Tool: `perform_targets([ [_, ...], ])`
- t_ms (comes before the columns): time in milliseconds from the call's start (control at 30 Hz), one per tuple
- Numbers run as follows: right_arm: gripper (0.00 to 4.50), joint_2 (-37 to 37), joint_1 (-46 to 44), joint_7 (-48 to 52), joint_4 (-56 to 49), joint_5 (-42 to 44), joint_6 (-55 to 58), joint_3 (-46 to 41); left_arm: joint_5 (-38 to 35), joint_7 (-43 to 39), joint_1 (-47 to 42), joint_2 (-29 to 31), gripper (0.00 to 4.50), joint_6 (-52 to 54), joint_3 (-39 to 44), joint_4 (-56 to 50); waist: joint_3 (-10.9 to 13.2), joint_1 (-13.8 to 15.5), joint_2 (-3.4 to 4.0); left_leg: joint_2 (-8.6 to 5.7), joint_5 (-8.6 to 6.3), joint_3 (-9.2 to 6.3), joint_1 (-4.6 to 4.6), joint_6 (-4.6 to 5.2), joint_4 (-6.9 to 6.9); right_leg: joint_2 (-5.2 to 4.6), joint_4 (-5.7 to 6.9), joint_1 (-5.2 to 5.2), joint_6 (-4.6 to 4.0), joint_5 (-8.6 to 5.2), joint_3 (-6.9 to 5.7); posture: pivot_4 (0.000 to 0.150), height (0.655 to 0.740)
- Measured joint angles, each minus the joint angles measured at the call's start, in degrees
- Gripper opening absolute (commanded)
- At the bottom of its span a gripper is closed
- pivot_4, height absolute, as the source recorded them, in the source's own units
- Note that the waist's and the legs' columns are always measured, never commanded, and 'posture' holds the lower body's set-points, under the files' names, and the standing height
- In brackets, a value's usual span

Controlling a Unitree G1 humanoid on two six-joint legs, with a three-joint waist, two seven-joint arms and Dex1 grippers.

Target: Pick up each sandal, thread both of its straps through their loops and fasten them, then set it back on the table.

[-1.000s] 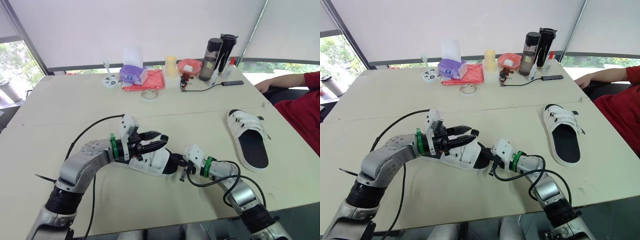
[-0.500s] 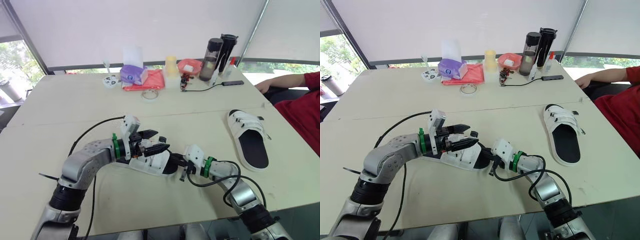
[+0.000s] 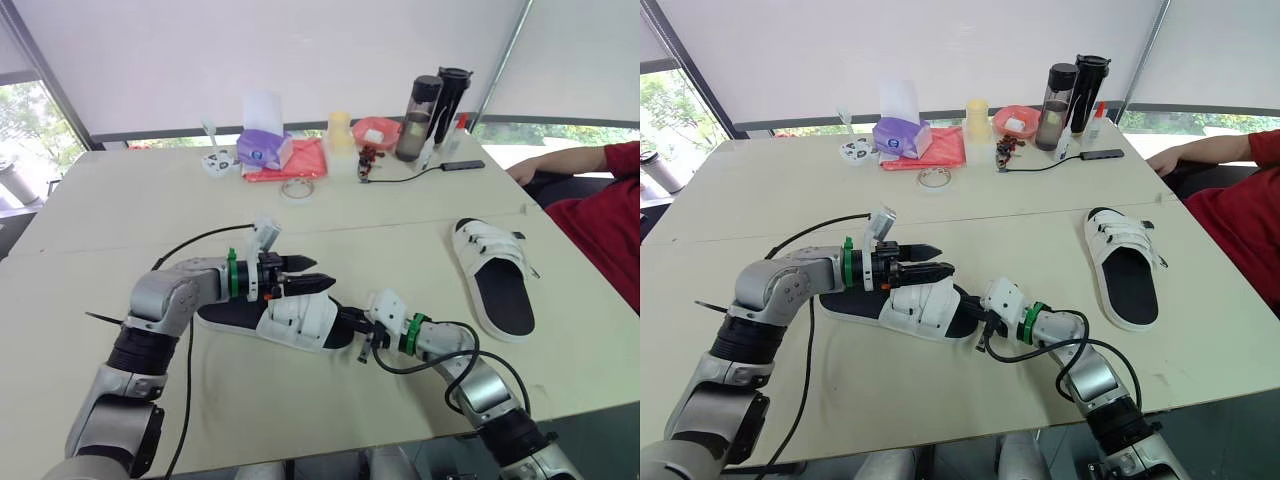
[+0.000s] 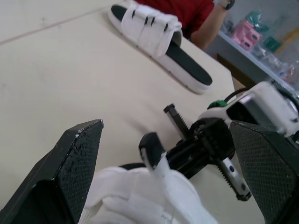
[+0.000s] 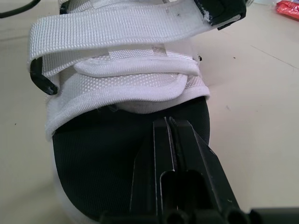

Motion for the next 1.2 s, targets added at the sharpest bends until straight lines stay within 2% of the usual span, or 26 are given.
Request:
perform_targets([
  [200,0.0,0.12,0.11,-0.58,0.0,0.0,0.0,0.11,1.66,-4.38,-0.24,0.34,4.46,-0.93,-1.92,-0.02,0.0,-0.1,0.0,0.0,0.0,0.0,0.0,0.0,0.0,-0.05,0.0,0.01,0.0,0.0,0.01,0.15,0.74],
  [300,0.0,0.14,0.16,-0.72,0.0,0.0,0.0,0.1,2.63,-4.72,-0.57,-0.47,3.71,-1.63,-1.99,0.58,-0.01,-0.1,0.0,0.0,0.0,0.0,0.01,-0.01,0.0,-0.06,-0.01,0.0,0.0,0.0,0.01,0.15,0.74],
  [533,0.0,0.23,0.15,-0.8,-0.01,0.0,-0.02,0.23,4.1,-4.33,-1.3,-2.72,0.24,-3.82,-1.96,2.24,-0.02,-0.17,-0.01,0.0,0.0,-0.01,0.01,0.0,0.0,-0.05,-0.02,0.02,0.0,0.0,0.01,0.15,0.74],
  [567,0.0,0.23,0.15,-0.8,-0.01,0.0,-0.02,0.2,4.15,-4.4,-1.29,-2.72,0.06,-3.8,-1.94,2.24,-0.02,-0.16,-0.01,0.0,0.0,-0.01,0.01,0.0,0.0,-0.04,-0.02,0.01,0.0,0.0,0.01,0.15,0.74],
  [800,0.0,0.23,0.15,-0.83,-0.01,0.0,-0.03,0.21,3.5,-5.41,-1.29,-2.35,0.06,-2.39,-0.95,2.17,-0.02,-0.17,-0.02,0.0,0.0,-0.01,0.01,0.0,0.0,-0.04,-0.02,0.01,0.01,0.0,0.0,0.15,0.74],
  [1033,0.0,0.25,0.11,-1.17,-0.01,0.0,-0.06,0.13,-4.21,-6.37,-3.94,-2.77,0.06,3.47,4.86,0.78,0.03,-0.17,-0.05,-0.01,0.0,-0.03,-0.03,0.0,0.0,-0.04,-0.02,0.0,0.01,0.0,-0.01,0.15,0.74],
  [1200,0.0,0.46,0.09,-1.34,0.0,0.0,-0.09,0.23,-1.55,-4.29,-4.25,-3.58,0.06,1.35,5.12,4.39,0.05,-0.14,-0.04,-0.02,0.01,-0.02,-0.03,0.02,0.0,-0.01,-0.02,-0.01,0.02,0.01,-0.01,0.15,0.74],
])
